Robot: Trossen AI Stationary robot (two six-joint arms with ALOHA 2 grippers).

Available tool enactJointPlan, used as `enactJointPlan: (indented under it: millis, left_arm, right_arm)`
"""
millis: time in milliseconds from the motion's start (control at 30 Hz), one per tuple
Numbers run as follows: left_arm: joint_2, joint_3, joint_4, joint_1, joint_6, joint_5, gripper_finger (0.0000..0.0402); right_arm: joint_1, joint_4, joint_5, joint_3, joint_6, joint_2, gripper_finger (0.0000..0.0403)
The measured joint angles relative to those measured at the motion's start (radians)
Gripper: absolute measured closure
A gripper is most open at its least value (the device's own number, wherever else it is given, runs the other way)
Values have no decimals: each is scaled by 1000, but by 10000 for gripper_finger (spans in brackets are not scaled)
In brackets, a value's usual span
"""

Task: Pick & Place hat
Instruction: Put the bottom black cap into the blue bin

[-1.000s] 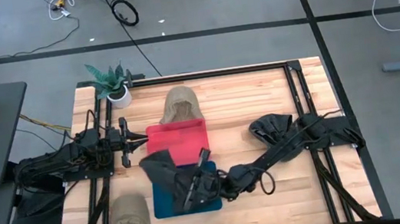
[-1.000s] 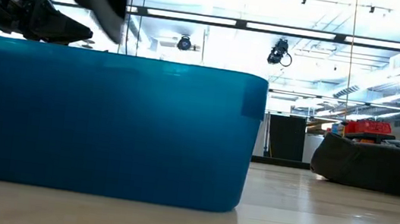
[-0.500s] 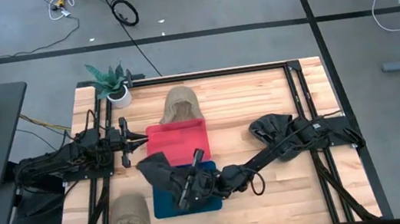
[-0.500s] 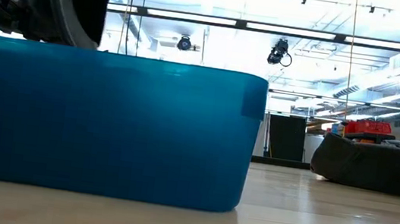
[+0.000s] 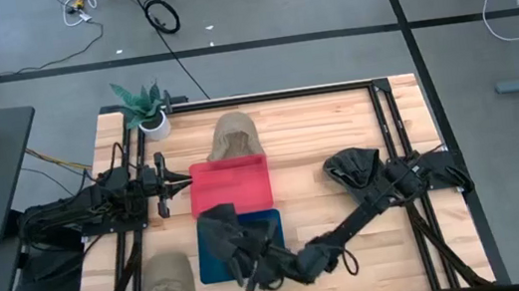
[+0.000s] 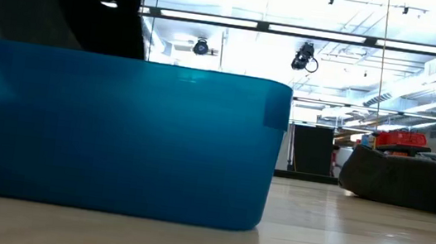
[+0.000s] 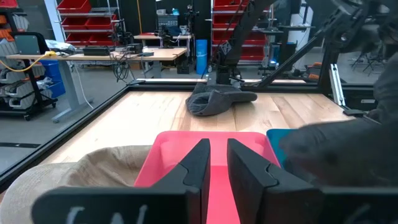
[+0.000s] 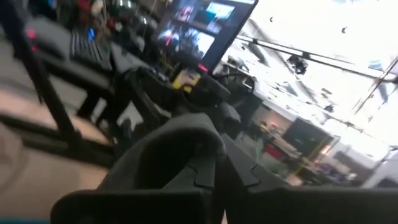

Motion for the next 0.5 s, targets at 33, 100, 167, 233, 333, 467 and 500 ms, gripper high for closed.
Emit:
enactJointPlan:
  millis: [33,100,167,233,333,467,500]
  left_arm:
    - [0,0,0,0,0,0,344]
    - [0,0,0,0,0,0,344]
    - [0,0,0,0,0,0,344]
    - [0,0,0,0,0,0,344]
    - [0,0,0,0,0,0,344]
    - [0,0,0,0,0,0,344]
    - [0,0,0,0,0,0,344]
  right_arm:
    - [11,-4,34,0,-31,0,392]
    - [32,-3,108,0,-95,0,390]
    - [51,-3,172,0,-133,0,389]
    - [69,-2,231,0,-138,-3,388]
    - [99,0,348,0,-143,-6,388]
    - [130,-16,425,0,-167,-6,388]
    - [136,-16,428,0,-158,-6,387]
